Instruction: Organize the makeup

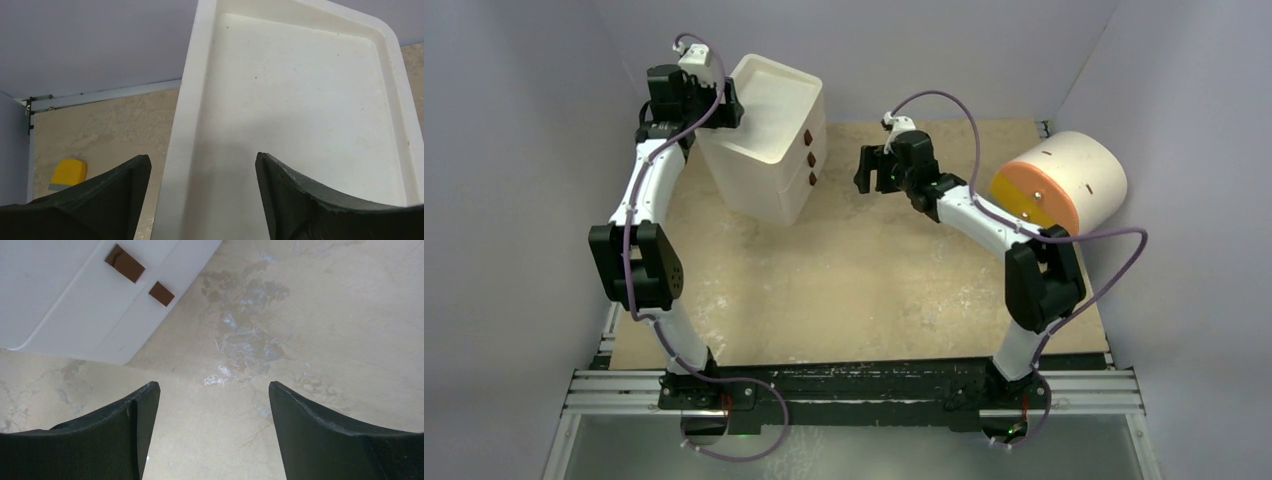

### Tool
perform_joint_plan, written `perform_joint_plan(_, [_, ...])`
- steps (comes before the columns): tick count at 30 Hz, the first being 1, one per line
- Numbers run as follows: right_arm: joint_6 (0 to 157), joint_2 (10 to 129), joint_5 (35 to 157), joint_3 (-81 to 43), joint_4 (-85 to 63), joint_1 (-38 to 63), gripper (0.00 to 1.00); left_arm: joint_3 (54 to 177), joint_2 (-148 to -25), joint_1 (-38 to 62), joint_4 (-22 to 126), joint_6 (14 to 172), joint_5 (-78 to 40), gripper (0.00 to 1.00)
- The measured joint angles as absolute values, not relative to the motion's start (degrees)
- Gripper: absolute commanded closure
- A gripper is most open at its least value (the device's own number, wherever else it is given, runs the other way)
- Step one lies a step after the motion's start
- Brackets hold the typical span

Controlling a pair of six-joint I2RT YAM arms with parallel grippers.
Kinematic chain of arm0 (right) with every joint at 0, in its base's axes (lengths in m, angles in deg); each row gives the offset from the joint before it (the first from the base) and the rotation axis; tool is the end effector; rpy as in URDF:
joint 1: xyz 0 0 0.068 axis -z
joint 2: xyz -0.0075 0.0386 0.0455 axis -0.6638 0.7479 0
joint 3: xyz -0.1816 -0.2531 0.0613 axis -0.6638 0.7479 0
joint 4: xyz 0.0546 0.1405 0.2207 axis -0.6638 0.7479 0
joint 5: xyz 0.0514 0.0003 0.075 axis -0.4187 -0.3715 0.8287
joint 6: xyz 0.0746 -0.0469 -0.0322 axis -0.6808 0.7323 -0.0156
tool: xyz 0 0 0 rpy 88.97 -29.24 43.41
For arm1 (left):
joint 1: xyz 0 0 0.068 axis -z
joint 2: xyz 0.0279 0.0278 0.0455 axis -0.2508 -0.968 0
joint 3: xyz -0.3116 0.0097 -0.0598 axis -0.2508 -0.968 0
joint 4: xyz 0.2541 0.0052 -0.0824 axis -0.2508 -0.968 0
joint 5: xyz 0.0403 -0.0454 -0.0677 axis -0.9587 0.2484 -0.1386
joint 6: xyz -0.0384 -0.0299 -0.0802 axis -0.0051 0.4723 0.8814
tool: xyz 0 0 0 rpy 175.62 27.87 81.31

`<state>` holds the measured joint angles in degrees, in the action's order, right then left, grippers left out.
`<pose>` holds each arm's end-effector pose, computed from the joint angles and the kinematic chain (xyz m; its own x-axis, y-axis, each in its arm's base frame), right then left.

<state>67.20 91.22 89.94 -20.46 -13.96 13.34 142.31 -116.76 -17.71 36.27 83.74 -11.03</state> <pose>0.4275 0.2324 0.3007 -0.4772 0.0945 -0.8737 -0.3654 0.8829 0.2950 0.5061 0.0047 0.3895 -0.3539 -0.0631 -0.9331 0.1906 0.9719 -0.1381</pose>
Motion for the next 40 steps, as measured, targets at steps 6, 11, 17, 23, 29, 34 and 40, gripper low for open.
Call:
perform_joint_plan(6, [69.8,85.2,86.4,-18.7,-14.6,13.2,0.16,143.9,-116.7,-17.7,35.5,84.2,-11.8,0.16])
perform_joint_plan(11, [71.5,81.4,84.9,-16.3,-15.1,13.2,0.11,144.5,-115.0,-17.7,35.9,84.2,-12.6,0.14])
perform_joint_plan(17, [74.7,74.1,84.6,-11.0,-16.4,13.2,0.03,137.6,-103.8,-17.7,43.0,85.5,-11.6,0.13])
perform_joint_plan(23, [75.7,68.3,84.4,-9.3,-18.6,13.1,0.01,125.7,-89.5,-17.5,53.9,87.9,-7.7,0.12])
perform_joint_plan(29, [76.9,67.8,84.0,-9.3,-20.9,13.1,0.01,114.6,-82.4,-16.1,59.4,89.0,-4.4,0.1])
perform_joint_plan(34, [77.4,68.9,84.0,-9.3,-22.9,13.2,0.01,110.9,-82.4,-14.2,59.2,89.0,-4.1,0.09])
perform_joint_plan(40, [77.6,72.1,84.0,-10.2,-24.0,13.2,0.01,106.0,-82.4,-12.9,60.1,89.4,-3.9,0.08])
